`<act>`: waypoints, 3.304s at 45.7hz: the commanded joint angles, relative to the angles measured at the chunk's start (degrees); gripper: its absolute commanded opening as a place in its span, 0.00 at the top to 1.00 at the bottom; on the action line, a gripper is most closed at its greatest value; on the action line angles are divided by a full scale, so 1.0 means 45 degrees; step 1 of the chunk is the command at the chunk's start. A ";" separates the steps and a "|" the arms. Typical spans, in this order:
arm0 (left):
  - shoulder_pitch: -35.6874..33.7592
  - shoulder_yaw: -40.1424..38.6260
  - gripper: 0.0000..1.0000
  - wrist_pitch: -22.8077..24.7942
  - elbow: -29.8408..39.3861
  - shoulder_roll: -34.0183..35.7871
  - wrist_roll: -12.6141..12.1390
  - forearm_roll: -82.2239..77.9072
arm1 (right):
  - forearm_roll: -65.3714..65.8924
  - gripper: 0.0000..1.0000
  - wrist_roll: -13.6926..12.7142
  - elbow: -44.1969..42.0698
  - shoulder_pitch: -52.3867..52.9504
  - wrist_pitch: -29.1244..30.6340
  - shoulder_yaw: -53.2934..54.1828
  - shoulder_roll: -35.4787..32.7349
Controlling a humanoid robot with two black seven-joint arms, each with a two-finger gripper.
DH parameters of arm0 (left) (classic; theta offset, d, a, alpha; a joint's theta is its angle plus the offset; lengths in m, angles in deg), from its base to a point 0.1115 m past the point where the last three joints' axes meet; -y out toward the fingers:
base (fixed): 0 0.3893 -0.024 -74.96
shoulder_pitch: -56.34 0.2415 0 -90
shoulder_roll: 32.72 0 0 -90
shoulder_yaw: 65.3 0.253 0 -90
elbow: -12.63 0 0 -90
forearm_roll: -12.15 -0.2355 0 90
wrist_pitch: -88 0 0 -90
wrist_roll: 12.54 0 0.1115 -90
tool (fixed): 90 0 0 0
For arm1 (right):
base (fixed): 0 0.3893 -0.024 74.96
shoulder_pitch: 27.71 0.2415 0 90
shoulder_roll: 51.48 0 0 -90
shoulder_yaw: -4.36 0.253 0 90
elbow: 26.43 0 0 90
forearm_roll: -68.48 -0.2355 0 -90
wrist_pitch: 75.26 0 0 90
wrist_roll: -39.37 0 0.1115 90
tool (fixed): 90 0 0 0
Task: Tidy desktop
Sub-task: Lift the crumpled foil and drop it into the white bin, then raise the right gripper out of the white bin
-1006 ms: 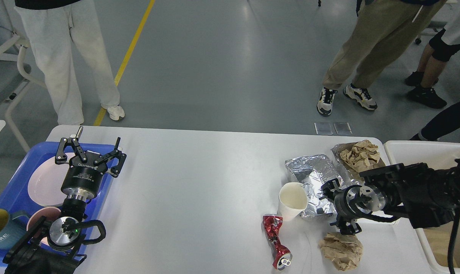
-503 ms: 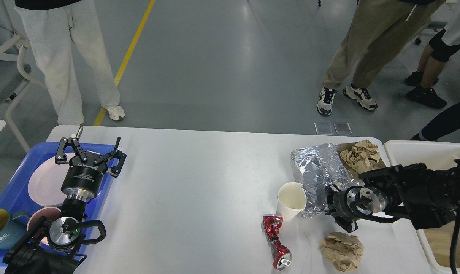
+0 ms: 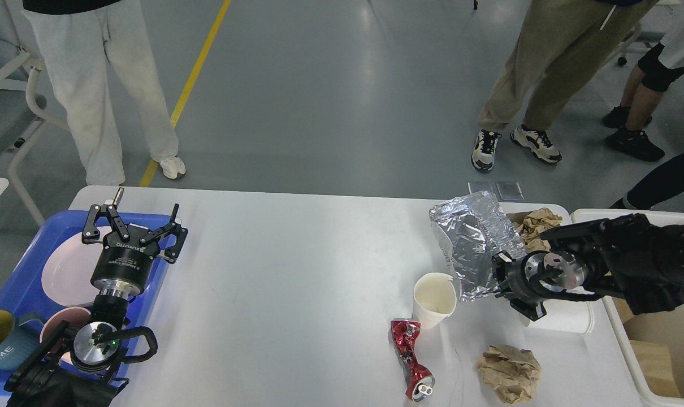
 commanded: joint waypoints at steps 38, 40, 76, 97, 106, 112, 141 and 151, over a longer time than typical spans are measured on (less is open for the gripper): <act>0.0000 -0.0018 0.04 0.0009 0.0000 0.0000 0.0002 0.0019 | 0.7837 1.00 0.1888 0.4342 0.8676 0.5178 -0.9310 -0.4728; 0.0000 0.0002 0.04 -0.0010 0.0000 0.0000 -0.0017 0.0000 | 0.7974 1.00 0.1907 0.3347 0.7661 0.4827 -0.9173 -0.5530; 0.0000 0.0002 0.04 -0.0011 0.0000 0.0000 0.0002 0.0000 | 0.8034 1.00 0.1810 -1.3474 -1.0723 0.0294 0.1687 -0.1178; 0.0000 0.0002 0.04 -0.0011 0.0000 0.0000 0.0002 0.0000 | 0.7994 1.00 0.1790 -1.3455 -1.1680 0.0138 0.1882 -0.1237; 0.0000 -0.0018 0.04 -0.0011 0.0000 0.0000 0.0002 0.0000 | 0.8014 0.32 0.1848 -1.3474 -1.2070 -0.0680 0.1785 -0.1042; 0.0000 -0.0018 0.04 -0.0011 0.0000 0.0000 0.0002 0.0000 | 0.8033 0.00 0.1868 -1.3377 -1.2304 -0.1816 0.1746 -0.0749; 0.0000 -0.0018 0.04 -0.0011 0.0000 0.0000 0.0002 0.0000 | 1.2482 0.00 0.1673 -0.6740 -0.7075 0.0291 0.0674 -0.3950; 0.0000 -0.0018 0.04 -0.0011 0.0000 0.0000 0.0002 0.0000 | 1.3229 0.00 0.1653 -0.2852 -0.1276 0.4234 -0.2879 -0.4792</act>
